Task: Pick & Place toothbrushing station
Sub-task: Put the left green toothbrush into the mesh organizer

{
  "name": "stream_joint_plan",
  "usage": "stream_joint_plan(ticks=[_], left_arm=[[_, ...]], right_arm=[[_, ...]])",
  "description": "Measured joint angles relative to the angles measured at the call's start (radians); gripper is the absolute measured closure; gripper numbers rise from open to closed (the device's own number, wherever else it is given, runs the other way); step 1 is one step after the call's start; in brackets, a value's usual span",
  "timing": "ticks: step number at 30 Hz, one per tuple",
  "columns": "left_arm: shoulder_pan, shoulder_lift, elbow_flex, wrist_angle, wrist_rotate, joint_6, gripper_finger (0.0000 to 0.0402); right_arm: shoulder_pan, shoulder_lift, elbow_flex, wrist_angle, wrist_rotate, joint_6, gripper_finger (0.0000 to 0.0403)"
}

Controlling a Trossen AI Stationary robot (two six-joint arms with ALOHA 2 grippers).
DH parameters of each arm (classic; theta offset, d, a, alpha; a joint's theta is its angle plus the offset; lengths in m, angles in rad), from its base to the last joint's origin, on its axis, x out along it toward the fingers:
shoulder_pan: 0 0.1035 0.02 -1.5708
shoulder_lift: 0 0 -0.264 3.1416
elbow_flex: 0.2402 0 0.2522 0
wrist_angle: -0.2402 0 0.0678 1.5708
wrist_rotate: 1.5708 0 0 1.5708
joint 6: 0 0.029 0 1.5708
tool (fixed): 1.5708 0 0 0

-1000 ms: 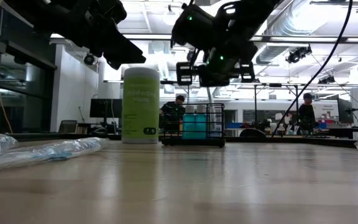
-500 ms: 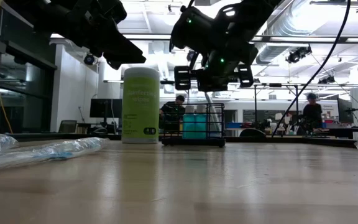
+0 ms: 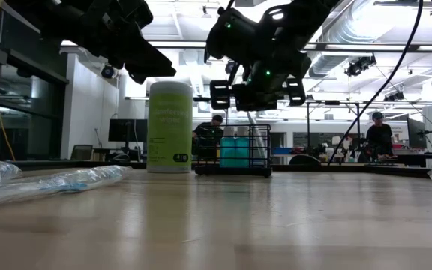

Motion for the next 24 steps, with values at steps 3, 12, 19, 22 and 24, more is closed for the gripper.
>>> stream_joint_plan(ticks=[3, 12, 19, 22, 24], left_arm=[[0.000, 0.000, 0.000, 0.000, 0.000, 0.000, 0.0274], [0.000, 0.000, 0.000, 0.000, 0.000, 0.000, 0.0274], [0.000, 0.000, 0.000, 0.000, 0.000, 0.000, 0.0274], [0.000, 0.000, 0.000, 0.000, 0.000, 0.000, 0.0274], [0.000, 0.000, 0.000, 0.000, 0.000, 0.000, 0.0274]], right_arm=[[0.000, 0.000, 0.000, 0.000, 0.000, -0.001, 0.0325], [0.016, -0.001, 0.000, 0.000, 0.013, -0.009, 0.0290], [0.036, -0.014, 0.000, -0.001, 0.062, -0.040, 0.0284], [0.053, -0.028, 0.000, 0.001, 0.074, -0.059, 0.0283], [0.068, -0.031, 0.000, 0.001, 0.081, -0.057, 0.0283]])
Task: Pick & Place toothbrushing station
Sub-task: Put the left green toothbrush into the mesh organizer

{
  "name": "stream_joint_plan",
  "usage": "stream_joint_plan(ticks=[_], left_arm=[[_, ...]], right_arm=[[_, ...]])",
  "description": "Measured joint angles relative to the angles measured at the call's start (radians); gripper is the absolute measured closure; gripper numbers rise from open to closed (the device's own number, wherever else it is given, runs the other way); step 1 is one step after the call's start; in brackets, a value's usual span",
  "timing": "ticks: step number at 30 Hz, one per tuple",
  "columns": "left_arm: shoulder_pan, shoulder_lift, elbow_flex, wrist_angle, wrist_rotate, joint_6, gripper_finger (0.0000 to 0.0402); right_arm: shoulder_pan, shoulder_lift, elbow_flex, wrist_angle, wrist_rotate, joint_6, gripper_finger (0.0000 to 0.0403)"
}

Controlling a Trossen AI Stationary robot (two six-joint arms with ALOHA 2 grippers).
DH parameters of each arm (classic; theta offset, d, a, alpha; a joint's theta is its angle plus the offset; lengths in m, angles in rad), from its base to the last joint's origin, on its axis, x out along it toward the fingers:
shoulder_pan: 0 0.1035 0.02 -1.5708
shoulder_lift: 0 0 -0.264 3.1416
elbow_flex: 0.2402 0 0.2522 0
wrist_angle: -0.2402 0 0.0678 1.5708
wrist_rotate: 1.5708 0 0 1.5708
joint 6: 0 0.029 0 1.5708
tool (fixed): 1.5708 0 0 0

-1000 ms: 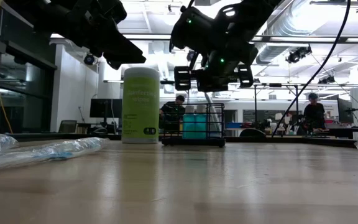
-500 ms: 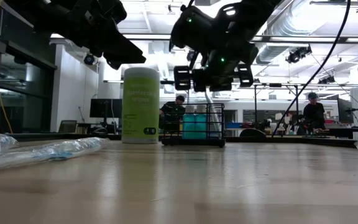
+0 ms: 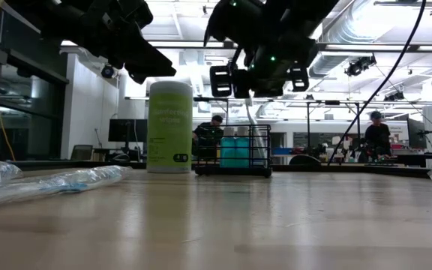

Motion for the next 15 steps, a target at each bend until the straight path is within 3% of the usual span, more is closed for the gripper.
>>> stream_joint_plan(ticks=[15], left_arm=[[0.000, 0.000, 0.000, -0.001, 0.008, -0.019, 0.0274]], right_arm=[[0.176, -0.074, 0.001, -0.026, 0.008, -0.079, 0.0284]])
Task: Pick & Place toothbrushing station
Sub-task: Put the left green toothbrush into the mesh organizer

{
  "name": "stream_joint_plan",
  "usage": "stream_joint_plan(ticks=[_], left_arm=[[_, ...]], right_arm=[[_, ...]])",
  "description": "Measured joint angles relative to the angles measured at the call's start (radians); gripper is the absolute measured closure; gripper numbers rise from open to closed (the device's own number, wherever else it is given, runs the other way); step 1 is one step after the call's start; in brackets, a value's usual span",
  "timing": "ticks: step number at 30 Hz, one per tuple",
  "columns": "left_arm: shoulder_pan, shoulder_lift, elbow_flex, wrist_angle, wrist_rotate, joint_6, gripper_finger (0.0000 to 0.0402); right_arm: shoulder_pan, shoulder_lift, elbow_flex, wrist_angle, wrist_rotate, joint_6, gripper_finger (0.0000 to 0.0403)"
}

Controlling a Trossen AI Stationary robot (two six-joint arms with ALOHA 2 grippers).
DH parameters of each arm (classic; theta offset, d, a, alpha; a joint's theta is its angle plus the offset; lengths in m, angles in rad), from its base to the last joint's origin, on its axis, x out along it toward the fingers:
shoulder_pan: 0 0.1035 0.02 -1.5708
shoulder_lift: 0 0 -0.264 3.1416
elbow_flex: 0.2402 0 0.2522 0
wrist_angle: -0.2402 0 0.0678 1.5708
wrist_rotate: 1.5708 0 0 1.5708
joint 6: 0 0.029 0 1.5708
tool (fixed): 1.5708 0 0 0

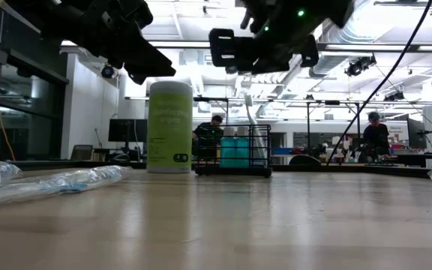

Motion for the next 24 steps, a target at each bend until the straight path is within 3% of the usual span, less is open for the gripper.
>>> stream_joint_plan(ticks=[3, 6, 9, 17, 24], left_arm=[[0.000, 0.000, 0.000, 0.001, 0.000, -0.006, 0.0274], [0.000, 0.000, 0.000, 0.001, 0.000, -0.013, 0.0274], [0.000, 0.000, 0.000, 0.001, 0.000, -0.023, 0.0274], [0.000, 0.000, 0.000, 0.001, 0.000, -0.038, 0.0274], [0.000, 0.000, 0.000, -0.002, 0.000, -0.038, 0.0274]], right_arm=[[0.030, -0.016, -0.001, -0.016, -0.045, -0.007, 0.0284], [0.048, -0.032, -0.002, -0.080, -0.163, 0.073, 0.0284], [0.052, -0.040, -0.001, -0.184, -0.306, 0.210, 0.0284], [0.053, -0.048, -0.002, -0.657, -0.733, 0.643, 0.0284], [0.120, -0.057, -0.002, -0.890, -0.954, 0.901, 0.0284]])
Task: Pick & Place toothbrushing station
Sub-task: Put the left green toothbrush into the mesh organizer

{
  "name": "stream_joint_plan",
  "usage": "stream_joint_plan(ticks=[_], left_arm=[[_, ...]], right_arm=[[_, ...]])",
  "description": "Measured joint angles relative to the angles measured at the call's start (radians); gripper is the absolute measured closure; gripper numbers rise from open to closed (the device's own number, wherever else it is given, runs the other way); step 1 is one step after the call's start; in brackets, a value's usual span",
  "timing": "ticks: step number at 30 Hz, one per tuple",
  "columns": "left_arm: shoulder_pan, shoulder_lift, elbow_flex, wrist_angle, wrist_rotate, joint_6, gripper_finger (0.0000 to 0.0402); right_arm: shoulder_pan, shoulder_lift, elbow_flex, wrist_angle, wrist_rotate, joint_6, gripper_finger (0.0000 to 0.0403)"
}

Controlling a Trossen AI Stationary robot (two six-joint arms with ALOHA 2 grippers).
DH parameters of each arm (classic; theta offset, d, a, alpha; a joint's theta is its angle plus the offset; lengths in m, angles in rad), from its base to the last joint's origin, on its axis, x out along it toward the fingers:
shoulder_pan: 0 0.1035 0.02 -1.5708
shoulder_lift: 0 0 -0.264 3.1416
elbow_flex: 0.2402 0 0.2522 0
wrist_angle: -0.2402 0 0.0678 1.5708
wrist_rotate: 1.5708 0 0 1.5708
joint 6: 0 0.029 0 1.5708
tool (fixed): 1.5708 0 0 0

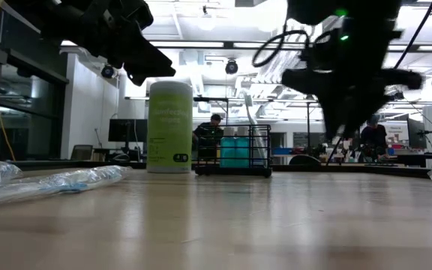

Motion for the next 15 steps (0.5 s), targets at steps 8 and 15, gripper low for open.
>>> stream_joint_plan(ticks=[8, 15], left_arm=[[0.000, 0.000, 0.000, -0.005, 0.000, 0.003, 0.0274], [-0.001, 0.000, 0.000, -0.006, 0.022, -0.001, 0.0274]], right_arm=[[0.095, -0.015, 0.000, -0.046, -0.171, 0.211, 0.0284], [0.155, -0.020, 0.026, -0.063, -0.298, 0.343, 0.0284]])
